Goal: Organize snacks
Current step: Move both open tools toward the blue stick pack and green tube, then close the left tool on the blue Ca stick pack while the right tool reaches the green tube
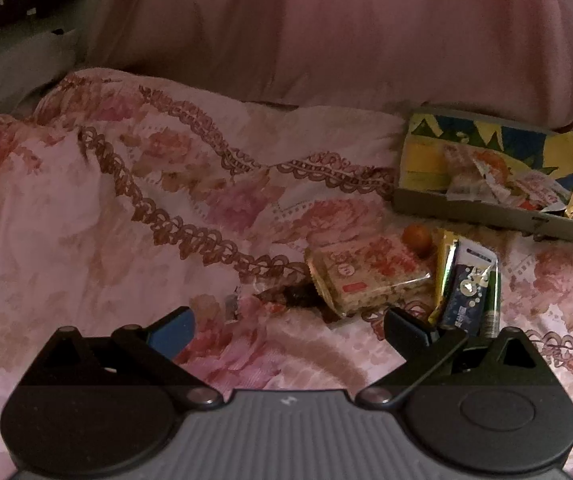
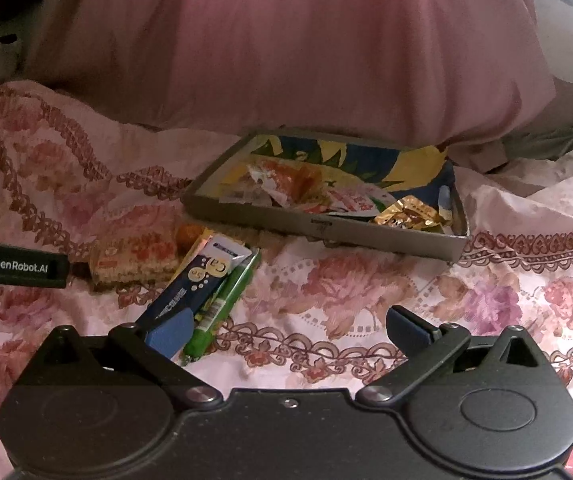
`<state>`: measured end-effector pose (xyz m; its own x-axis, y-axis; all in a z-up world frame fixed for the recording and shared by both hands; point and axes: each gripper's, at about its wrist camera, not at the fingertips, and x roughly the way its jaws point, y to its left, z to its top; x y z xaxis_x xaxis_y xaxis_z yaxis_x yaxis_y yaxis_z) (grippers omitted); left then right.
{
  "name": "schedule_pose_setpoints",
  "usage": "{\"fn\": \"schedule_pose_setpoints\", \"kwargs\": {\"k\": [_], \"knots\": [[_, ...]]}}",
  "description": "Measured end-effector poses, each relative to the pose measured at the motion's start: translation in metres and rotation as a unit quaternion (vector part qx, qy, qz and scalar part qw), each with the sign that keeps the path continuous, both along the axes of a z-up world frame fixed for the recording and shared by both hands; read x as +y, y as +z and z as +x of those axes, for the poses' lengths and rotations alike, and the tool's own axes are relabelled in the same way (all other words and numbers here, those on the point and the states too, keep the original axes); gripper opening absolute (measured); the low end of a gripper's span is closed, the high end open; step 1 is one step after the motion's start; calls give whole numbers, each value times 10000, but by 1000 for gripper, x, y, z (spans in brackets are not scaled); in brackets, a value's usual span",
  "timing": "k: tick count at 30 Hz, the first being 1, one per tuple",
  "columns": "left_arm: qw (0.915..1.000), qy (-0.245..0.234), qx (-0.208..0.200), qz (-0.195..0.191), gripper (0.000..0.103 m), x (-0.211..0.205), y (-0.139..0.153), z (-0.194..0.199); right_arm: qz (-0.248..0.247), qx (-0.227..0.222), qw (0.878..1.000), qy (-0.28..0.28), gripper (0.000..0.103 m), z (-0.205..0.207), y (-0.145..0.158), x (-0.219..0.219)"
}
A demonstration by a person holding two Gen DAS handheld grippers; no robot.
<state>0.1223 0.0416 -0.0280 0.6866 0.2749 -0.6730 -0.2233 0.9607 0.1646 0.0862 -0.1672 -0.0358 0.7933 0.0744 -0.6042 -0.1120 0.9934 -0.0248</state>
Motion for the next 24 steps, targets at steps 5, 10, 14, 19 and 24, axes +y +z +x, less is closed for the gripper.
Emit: {"fn": "schedule_pose_setpoints", "kwargs": {"k": [5,10,14,19,24], "knots": [[9998,48,190,16,103,1,-4,4,-29,156,9998,77,102,2,-8,5],[9988,-35,482,-35,103,1,-9,11,-71,283,9995,146,102,6,-15,9],[9948,-324,915,-302,103,3,-15,25,-52,395,9991,172,102,12,-22,10],[9907,-758,1037,-454,103,11,-13,42,-66,548,9983,182,102,22,-32,13],[9887,-1063,1044,-173,103,12,-17,54,-86,606,9979,231,102,29,-37,16]]}}
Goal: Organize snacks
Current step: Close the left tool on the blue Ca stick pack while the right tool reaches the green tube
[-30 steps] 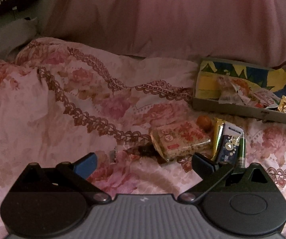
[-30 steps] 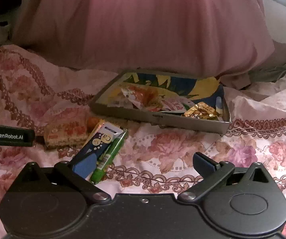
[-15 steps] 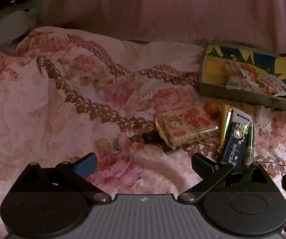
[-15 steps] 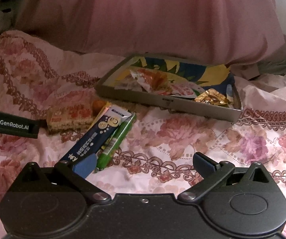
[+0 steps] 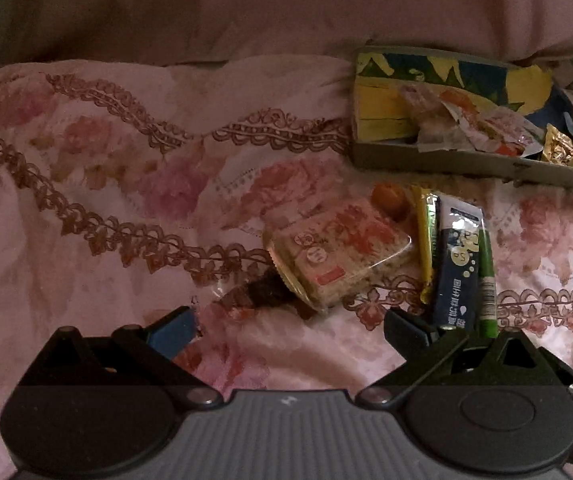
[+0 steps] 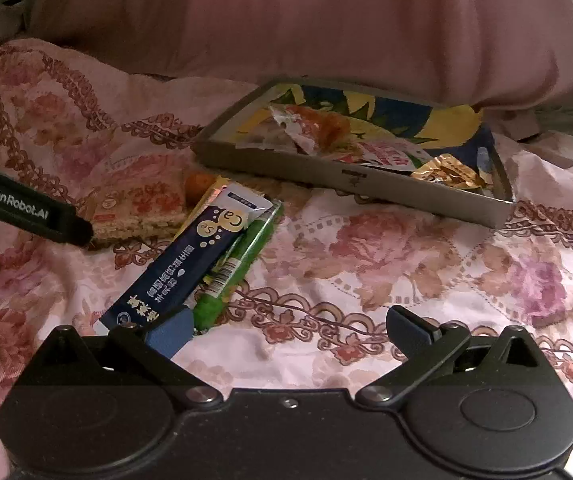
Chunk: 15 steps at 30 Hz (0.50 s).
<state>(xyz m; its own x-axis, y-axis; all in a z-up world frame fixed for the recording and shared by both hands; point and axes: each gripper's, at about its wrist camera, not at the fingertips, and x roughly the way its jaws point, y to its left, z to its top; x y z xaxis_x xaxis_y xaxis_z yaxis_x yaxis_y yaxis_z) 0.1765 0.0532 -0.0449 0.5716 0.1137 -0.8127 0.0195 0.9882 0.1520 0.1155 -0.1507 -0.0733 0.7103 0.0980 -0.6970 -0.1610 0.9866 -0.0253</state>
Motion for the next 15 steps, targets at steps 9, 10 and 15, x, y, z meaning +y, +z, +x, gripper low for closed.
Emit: {"fn": "schedule_pose_setpoints", "kwargs": {"k": [9,10,15], "knots": [[9994,-89,142,-288,103,0,-4,6,-159,-76,9995,257,102,17,-9,16],[9994,-54,143,-323,103,2,-4,6,-176,-91,9994,282,102,19,-10,18],[9988,134,220,-414,102,9,-10,13,-402,-28,9986,334,102,30,-20,29]]}}
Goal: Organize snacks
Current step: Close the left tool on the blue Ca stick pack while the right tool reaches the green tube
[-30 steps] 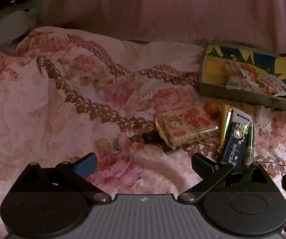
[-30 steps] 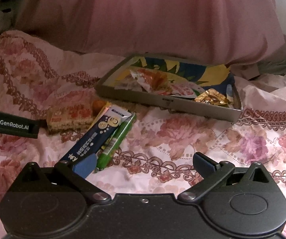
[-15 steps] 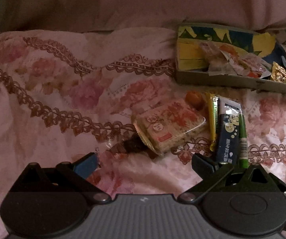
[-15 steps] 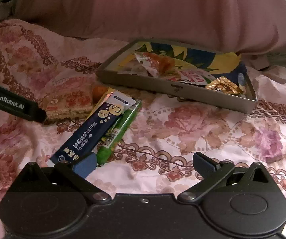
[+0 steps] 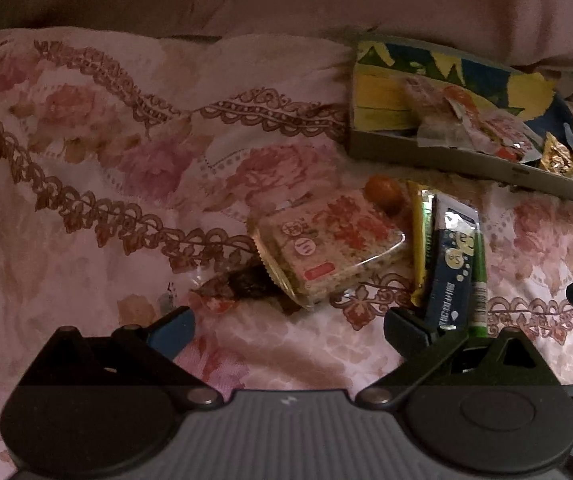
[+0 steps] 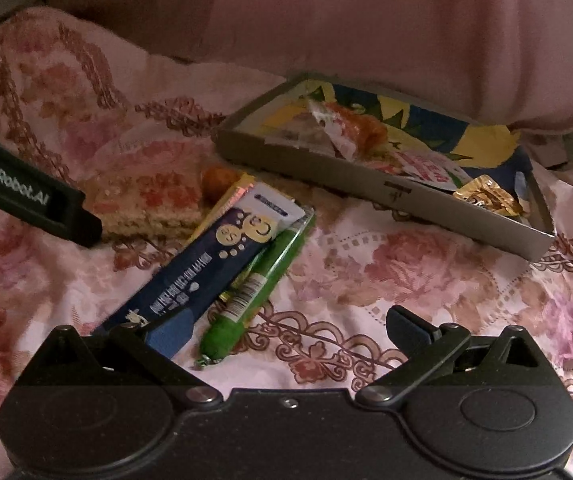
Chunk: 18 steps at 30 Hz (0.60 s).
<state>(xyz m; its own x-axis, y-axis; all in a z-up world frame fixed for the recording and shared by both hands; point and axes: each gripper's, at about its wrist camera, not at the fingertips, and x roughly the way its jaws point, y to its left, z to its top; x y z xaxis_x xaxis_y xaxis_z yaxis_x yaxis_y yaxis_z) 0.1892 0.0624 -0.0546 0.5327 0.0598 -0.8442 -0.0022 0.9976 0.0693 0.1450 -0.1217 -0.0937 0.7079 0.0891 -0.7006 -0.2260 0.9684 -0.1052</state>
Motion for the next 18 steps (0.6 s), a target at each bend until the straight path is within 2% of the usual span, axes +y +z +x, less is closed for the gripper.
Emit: {"fn": "schedule_pose_setpoints", "kwargs": {"k": [3,6,9,11,15,18], "knots": [[10000,11,56,8,102,-1,-4,3,-146,54,9999,7,102,2,-6,0],[9999,-102,81,15,103,-6,-7,3,-37,105,9999,-29,102,3,-6,-5],[9996,-271,54,70,102,-12,-8,1,-177,71,9995,-239,102,1,-4,-8],[9993,-359,46,121,103,-16,-9,0,-58,61,9995,-300,102,0,-3,-11],[9990,-420,22,174,103,-19,-7,-3,137,70,9999,-79,102,2,-6,-8],[9990,-419,35,178,102,-19,-8,-2,-290,-7,9996,-16,102,3,-13,2]]}}
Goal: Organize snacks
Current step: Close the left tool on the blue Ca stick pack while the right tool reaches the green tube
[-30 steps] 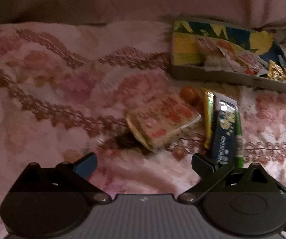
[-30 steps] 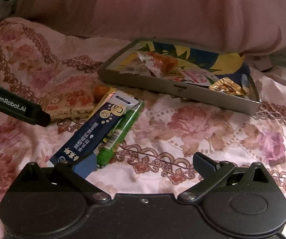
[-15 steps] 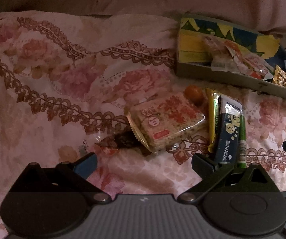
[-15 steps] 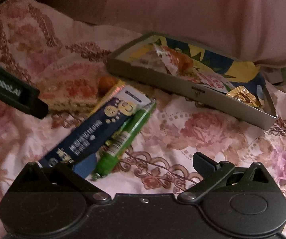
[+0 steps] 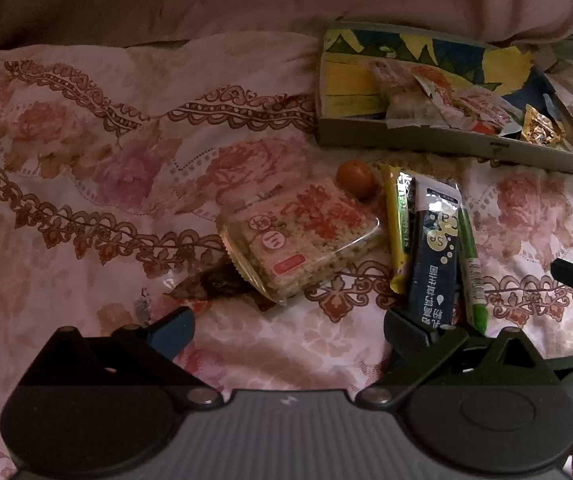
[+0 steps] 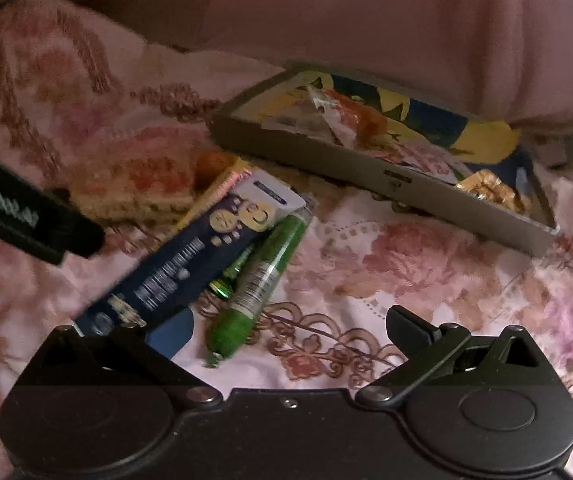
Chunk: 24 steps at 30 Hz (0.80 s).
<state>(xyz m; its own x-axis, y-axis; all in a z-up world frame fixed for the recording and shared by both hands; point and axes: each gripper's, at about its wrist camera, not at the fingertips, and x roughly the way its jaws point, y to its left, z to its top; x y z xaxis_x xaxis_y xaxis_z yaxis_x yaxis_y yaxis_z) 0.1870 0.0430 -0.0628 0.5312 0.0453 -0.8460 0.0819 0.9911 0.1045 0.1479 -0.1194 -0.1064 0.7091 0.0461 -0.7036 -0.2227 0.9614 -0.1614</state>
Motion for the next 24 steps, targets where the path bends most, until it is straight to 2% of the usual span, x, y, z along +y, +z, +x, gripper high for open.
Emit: {"fn": "schedule_pose_setpoints", "kwargs": {"k": [2,7,13,15,24], "knots": [[10000,10,42,1,102,0,-2,1,-278,0,9995,-135,101,1,-4,0],[9999,-47,47,-76,102,-1,-5,2,207,99,9978,-623,87,5,5,-24],[9994,-351,36,-30,103,-14,-9,1,610,222,9939,-887,83,8,13,-49],[9985,-537,19,44,102,-21,-10,-2,693,340,9938,-800,80,11,15,-53],[9912,-1284,-36,310,102,-49,-19,-9,473,526,9972,221,78,31,18,-52]]}}
